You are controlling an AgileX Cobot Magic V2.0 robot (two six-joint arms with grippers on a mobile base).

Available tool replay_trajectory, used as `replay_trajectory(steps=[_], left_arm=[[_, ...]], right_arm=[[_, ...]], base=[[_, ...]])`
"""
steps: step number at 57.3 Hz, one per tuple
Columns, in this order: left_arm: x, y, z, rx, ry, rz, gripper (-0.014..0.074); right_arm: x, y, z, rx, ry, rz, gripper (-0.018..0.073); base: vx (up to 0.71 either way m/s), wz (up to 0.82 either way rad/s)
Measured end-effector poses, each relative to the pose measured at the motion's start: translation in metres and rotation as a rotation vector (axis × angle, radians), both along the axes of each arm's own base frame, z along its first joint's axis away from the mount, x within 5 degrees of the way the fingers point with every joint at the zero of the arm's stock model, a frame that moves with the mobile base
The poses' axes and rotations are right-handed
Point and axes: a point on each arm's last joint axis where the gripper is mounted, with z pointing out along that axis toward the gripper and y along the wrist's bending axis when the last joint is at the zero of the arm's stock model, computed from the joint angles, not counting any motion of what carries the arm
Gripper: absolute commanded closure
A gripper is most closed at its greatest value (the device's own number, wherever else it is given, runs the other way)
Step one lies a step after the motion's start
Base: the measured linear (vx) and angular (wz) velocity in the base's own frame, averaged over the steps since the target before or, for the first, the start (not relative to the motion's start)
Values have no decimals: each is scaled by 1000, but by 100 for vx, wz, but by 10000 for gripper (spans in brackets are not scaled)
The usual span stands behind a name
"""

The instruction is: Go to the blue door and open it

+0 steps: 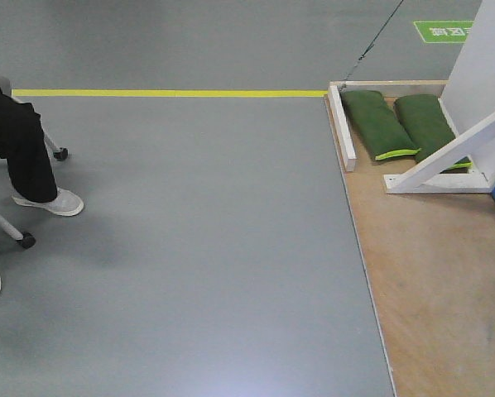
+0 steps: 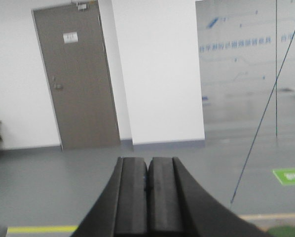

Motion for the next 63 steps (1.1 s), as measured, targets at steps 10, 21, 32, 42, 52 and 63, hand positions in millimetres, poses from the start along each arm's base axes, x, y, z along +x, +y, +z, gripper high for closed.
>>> replay_trajectory(steps=[10, 21, 32, 42, 52, 63], left_arm=[[0, 0, 0, 0, 0, 0, 524], [0, 0, 0, 0, 0, 0, 524], [0, 0, 0, 0, 0, 0, 524], [0, 0, 0, 0, 0, 0, 524], [0, 0, 0, 0, 0, 0, 524], [0, 0, 0, 0, 0, 0, 524]], right_arm=[[8, 0, 2, 15, -29, -5, 547], [11, -15, 12, 17, -138, -142, 547], [16, -51, 29, -27, -361, -436, 547], [15, -93, 46, -105, -517, -718, 547], [0, -150, 59, -176, -654, -1024, 547], [-42, -223, 50, -134, -758, -1349, 547]], base=[[0, 0], [0, 0], [0, 0], [0, 0], [0, 0], [0, 0]])
